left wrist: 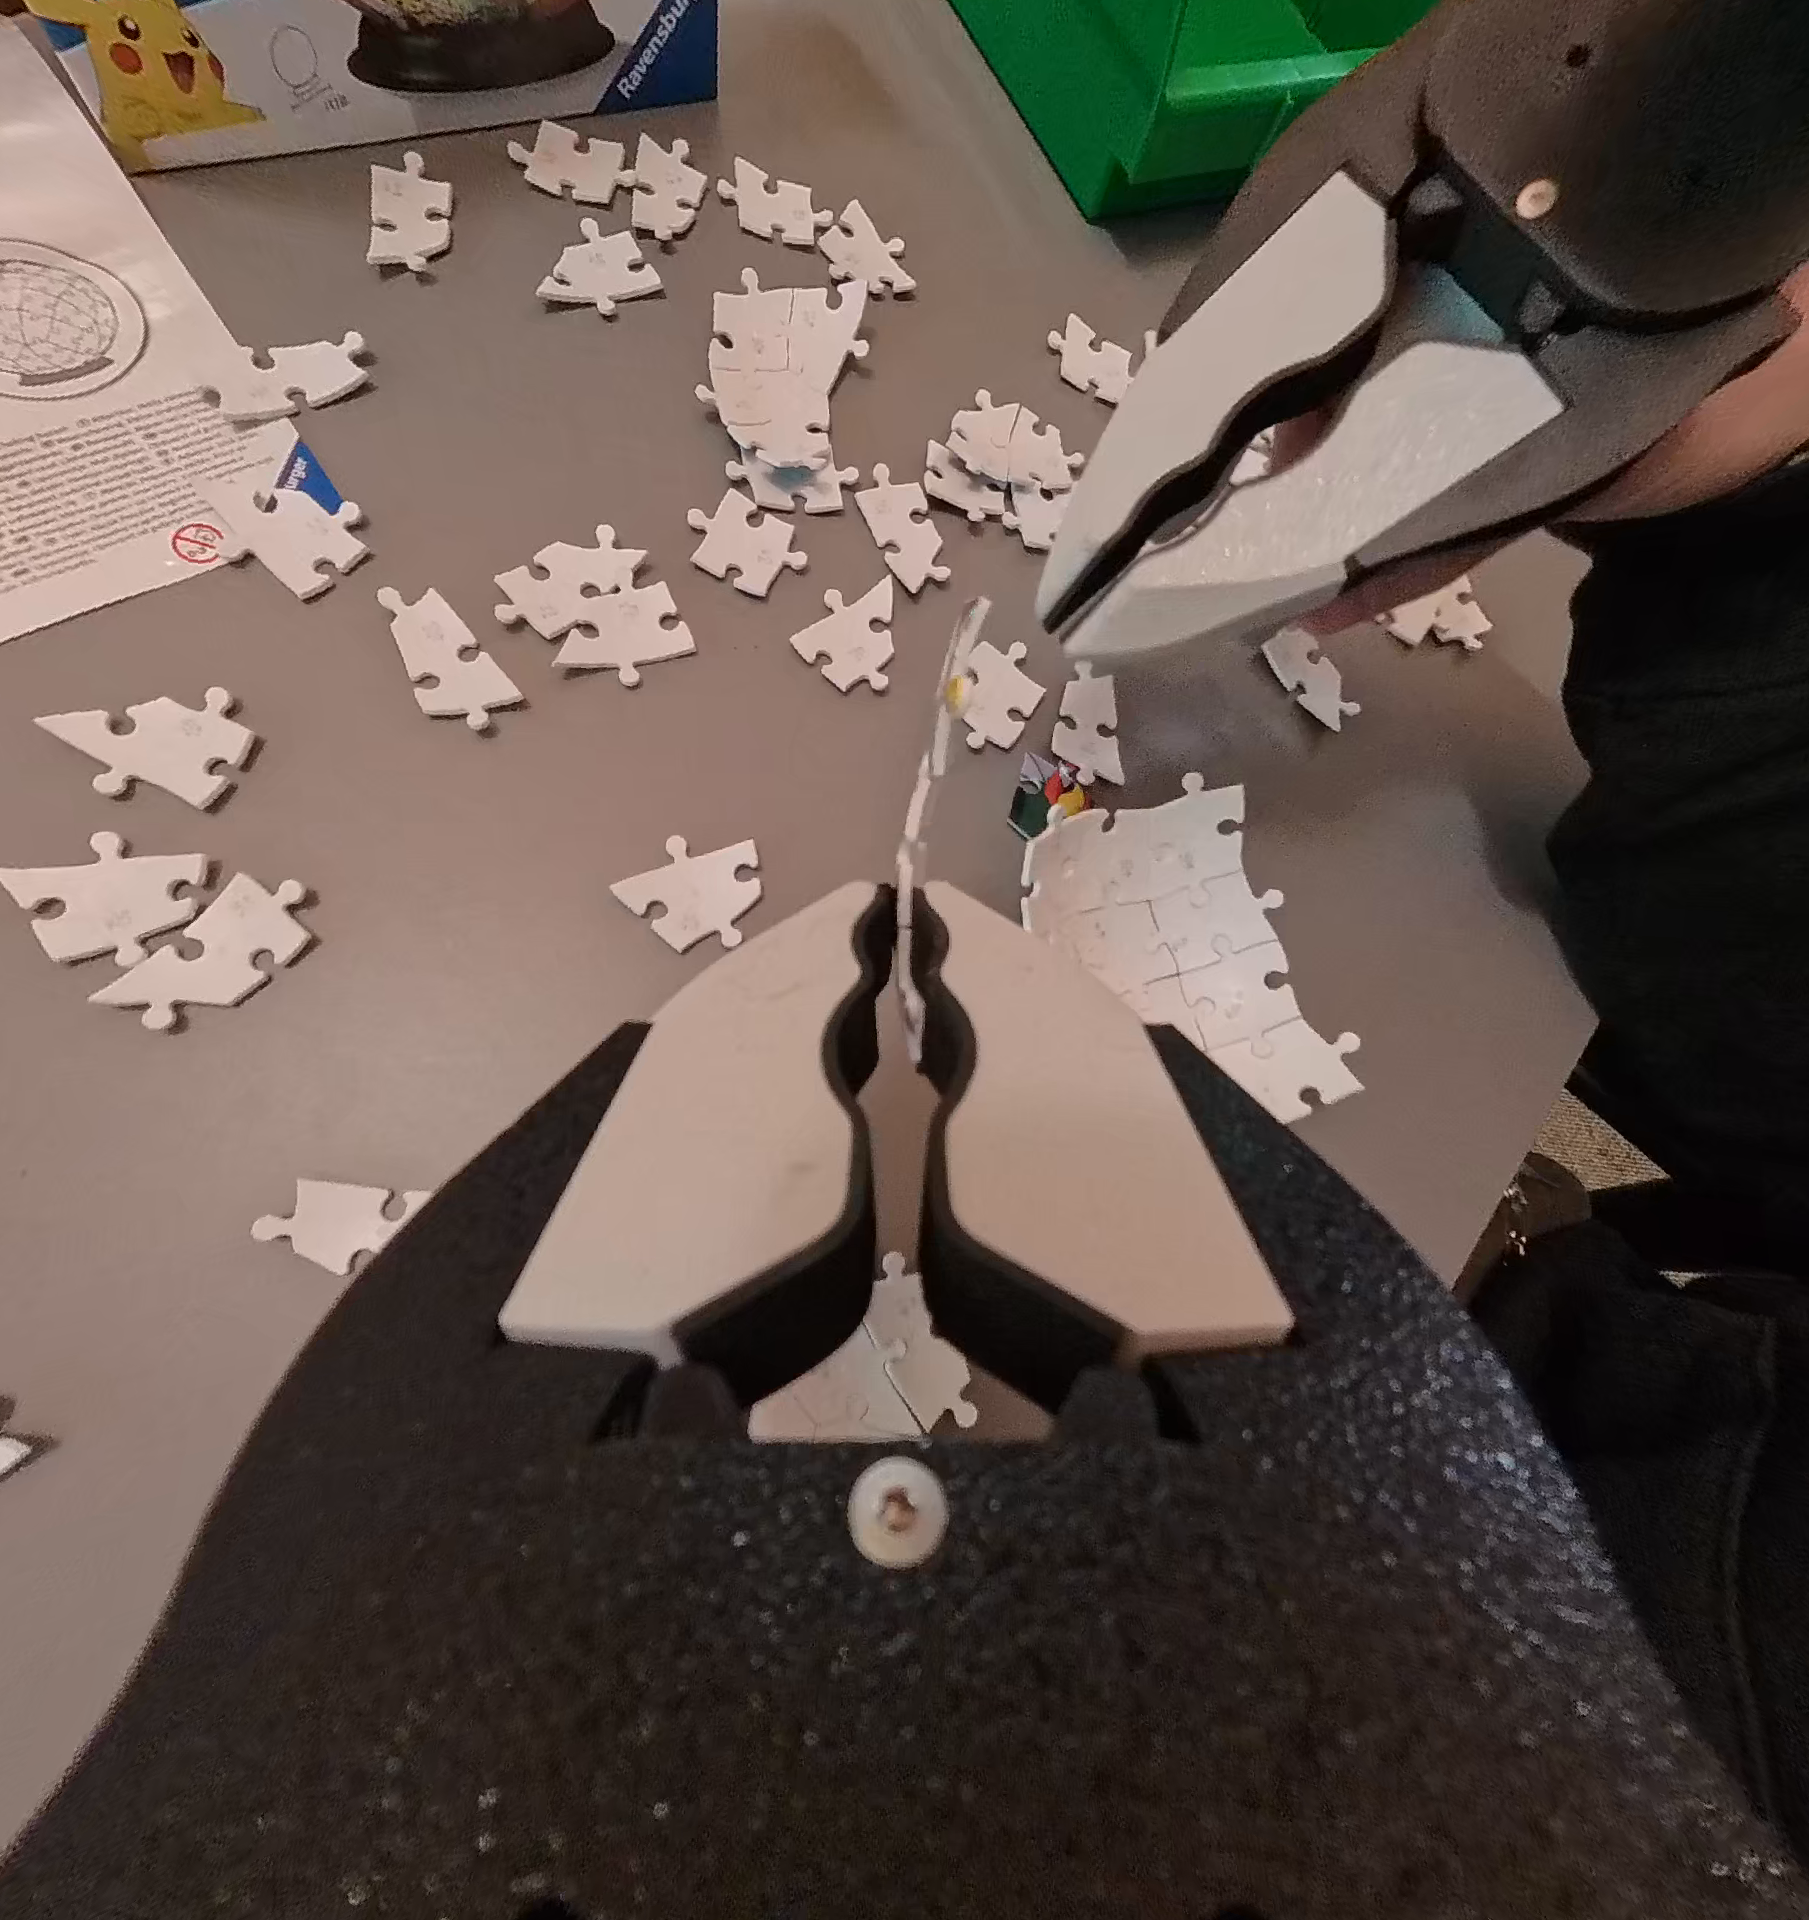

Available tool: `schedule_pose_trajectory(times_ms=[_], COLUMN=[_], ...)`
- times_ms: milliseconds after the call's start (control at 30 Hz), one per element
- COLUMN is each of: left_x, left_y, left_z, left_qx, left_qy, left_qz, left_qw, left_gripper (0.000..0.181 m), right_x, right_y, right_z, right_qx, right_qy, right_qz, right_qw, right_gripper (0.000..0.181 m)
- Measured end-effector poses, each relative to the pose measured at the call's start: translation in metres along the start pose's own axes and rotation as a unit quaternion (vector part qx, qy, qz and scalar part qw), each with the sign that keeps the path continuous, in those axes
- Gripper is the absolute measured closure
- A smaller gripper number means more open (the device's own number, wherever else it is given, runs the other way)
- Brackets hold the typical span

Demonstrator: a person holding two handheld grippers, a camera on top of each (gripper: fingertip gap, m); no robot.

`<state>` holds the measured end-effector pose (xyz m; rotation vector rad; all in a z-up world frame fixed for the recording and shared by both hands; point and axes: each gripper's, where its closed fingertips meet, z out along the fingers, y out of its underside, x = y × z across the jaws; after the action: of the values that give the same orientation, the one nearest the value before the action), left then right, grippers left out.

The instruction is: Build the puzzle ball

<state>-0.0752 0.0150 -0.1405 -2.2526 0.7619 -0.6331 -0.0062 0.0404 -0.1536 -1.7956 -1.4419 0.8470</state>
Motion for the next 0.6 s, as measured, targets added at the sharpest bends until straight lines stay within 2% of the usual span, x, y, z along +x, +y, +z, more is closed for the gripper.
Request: schedule_pose_trajectory(times_ms=[100, 367, 467, 600], left_x=[0.001, 0.0, -0.001, -0.003], left_y=[0.0, 0.0, -0.001, -0.002], left_z=[0.001, 0.001, -0.001, -0.005], left_qx=[-0.002, -0.004, -0.003, 0.001], left_qy=[0.001, -0.002, -0.003, -0.005], left_qz=[0.001, 0.002, 0.002, -0.002], left_qw=[1.0, 1.0, 1.0, 1.0], left_gripper=[0.179, 0.179, 0.179, 0.179], right_x=[0.004, 0.004, 0.007, 0.005], right_y=[-0.002, 0.01, 0.014, 0.013], right_z=[-0.004, -0.004, -0.004, -0.007], right_qx=[0.013, -0.022, -0.033, -0.028], right_qy=[0.003, 0.003, 0.014, 0.006], right_qz=[0.013, 0.015, 0.014, 0.022], right_qw=[1.0, 1.0, 0.999, 0.999], right_gripper=[0.18, 0.181, 0.161, 0.152])
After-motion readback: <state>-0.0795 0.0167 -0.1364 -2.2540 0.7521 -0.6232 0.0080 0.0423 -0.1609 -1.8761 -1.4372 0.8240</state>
